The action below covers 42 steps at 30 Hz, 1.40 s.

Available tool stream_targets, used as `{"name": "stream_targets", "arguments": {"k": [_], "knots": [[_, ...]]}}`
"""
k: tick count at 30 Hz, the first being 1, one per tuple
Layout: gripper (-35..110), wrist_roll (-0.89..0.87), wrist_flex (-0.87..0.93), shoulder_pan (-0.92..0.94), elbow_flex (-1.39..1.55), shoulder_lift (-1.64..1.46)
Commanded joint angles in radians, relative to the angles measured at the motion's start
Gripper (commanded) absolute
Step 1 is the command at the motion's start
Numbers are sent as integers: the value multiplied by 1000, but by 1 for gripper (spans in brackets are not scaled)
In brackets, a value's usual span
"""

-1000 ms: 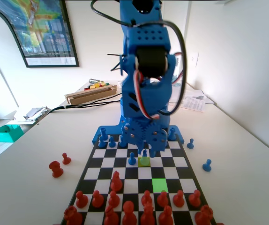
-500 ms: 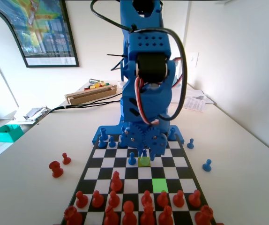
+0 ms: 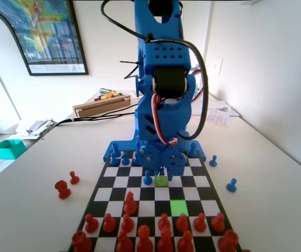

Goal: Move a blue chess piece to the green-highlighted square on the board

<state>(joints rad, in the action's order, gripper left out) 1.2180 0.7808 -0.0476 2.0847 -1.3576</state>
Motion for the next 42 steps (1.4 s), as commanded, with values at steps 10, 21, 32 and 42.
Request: {"name": "stream_targets", "arguments": {"k": [10, 21, 32, 42], "knots": [[9, 31, 5, -9, 12, -20], [7, 37, 3, -8, 5, -18], [1, 57, 35, -3, -29, -18], [1, 9, 221, 26, -264, -54]]}}
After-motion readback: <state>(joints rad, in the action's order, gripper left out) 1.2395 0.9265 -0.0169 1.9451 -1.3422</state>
